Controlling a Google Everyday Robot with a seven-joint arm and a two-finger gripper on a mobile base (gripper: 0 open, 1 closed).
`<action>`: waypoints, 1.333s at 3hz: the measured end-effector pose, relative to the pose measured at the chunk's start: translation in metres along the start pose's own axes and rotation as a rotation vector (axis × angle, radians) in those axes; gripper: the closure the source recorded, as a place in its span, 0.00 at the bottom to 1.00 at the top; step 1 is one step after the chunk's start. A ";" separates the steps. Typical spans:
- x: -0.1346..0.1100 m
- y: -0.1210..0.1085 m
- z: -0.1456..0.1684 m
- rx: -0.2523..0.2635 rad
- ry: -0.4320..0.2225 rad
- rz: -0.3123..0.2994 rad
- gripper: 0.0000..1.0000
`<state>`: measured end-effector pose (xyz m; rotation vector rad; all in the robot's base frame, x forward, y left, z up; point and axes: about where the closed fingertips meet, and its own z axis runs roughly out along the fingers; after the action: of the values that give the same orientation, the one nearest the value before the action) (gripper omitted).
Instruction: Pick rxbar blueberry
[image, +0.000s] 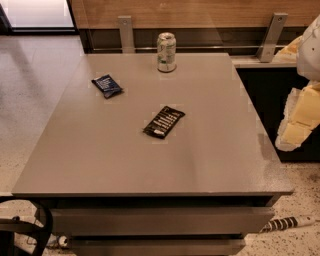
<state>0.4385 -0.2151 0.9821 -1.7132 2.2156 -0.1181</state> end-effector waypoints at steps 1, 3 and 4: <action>0.000 0.000 0.000 0.000 0.000 0.000 0.00; -0.025 -0.028 0.014 0.035 -0.129 0.108 0.00; -0.052 -0.037 0.034 0.064 -0.306 0.262 0.00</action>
Offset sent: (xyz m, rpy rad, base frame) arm 0.0243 0.0133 0.0001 0.0749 -0.0370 -0.0209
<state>0.4944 -0.1703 0.9710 -1.2946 2.1531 0.1266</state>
